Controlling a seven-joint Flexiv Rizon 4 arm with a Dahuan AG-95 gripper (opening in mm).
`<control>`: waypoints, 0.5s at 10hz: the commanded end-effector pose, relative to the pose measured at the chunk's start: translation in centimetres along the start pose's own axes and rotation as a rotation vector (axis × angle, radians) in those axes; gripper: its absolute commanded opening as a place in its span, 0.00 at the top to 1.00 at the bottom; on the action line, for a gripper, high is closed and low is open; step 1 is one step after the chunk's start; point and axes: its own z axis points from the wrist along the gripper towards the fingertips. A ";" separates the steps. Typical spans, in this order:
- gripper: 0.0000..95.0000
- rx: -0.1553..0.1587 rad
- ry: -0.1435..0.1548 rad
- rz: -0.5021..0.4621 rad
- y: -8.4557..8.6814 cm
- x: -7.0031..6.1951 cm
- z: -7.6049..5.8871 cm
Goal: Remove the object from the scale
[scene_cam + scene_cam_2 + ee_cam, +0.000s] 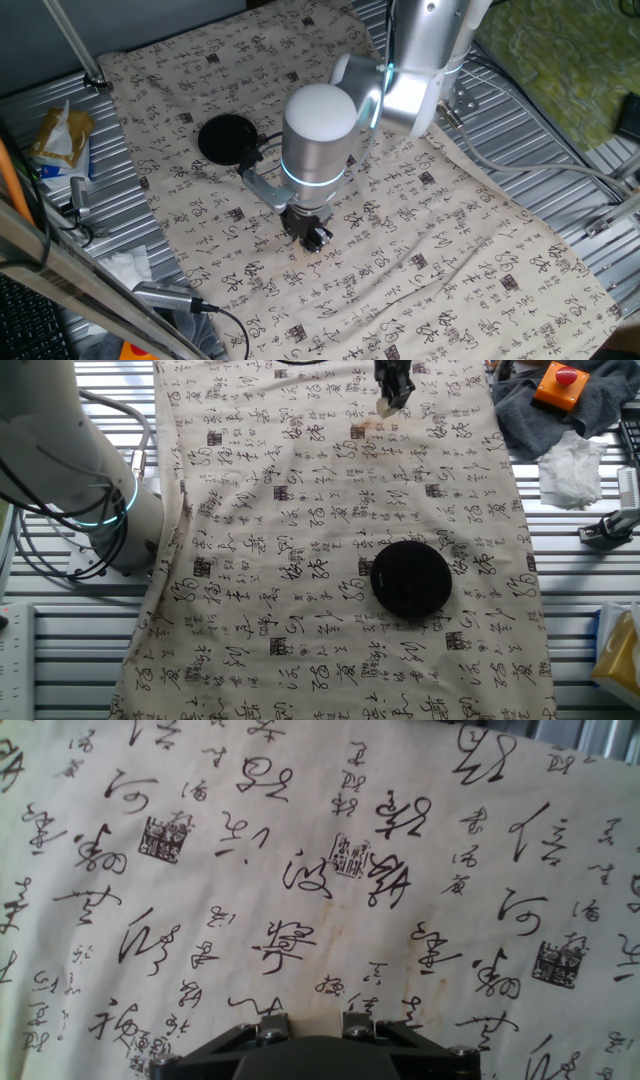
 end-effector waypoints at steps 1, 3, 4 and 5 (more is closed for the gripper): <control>1.00 0.003 -0.010 0.000 0.0 0.0 0.6; 1.00 0.007 -0.012 0.006 0.1 0.0 0.9; 1.00 0.011 -0.012 0.013 0.1 0.0 1.1; 1.00 0.011 -0.012 0.012 0.1 0.1 1.1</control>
